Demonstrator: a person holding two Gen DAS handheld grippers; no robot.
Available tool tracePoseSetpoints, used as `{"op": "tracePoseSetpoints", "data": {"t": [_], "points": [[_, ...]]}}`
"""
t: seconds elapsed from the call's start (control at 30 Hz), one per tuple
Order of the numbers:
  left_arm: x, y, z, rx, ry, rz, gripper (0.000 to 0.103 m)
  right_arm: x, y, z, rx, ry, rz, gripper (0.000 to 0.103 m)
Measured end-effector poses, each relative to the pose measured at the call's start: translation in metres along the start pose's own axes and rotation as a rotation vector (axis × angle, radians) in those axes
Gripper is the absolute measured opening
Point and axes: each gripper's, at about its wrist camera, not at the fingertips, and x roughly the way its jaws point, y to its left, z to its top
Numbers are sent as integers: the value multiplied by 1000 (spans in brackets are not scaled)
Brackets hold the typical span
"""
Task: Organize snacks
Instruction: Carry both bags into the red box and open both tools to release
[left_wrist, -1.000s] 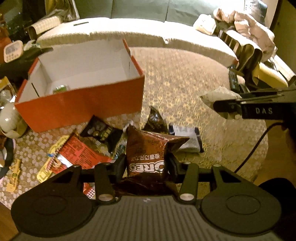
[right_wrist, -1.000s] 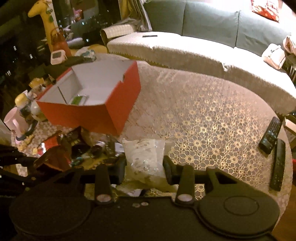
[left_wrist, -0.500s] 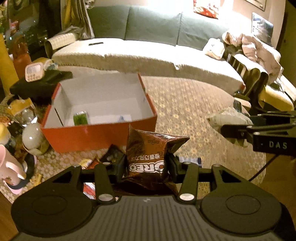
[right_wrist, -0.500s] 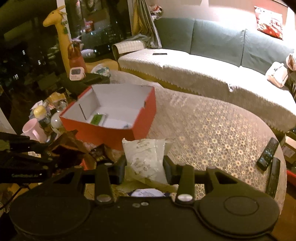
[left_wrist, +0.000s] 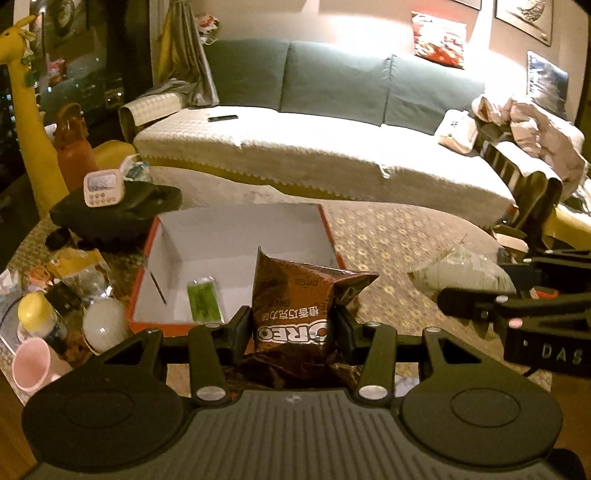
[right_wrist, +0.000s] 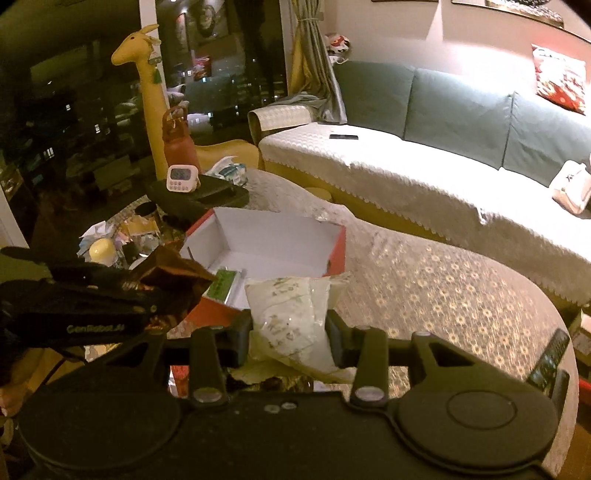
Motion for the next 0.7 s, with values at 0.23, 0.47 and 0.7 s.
{"op": "tracePoseSetpoints", "data": {"t": [0.23,0.47,0.7], "points": [[21,18,25,-15,4,35,47,31,6,23,-20,14,12,41],[52,43,38,-32,38,78,47,68,5,42,-15,45,18,41],[85,62,43,-33,82,117,47,112,9,47,-46,96,16,41]]}}
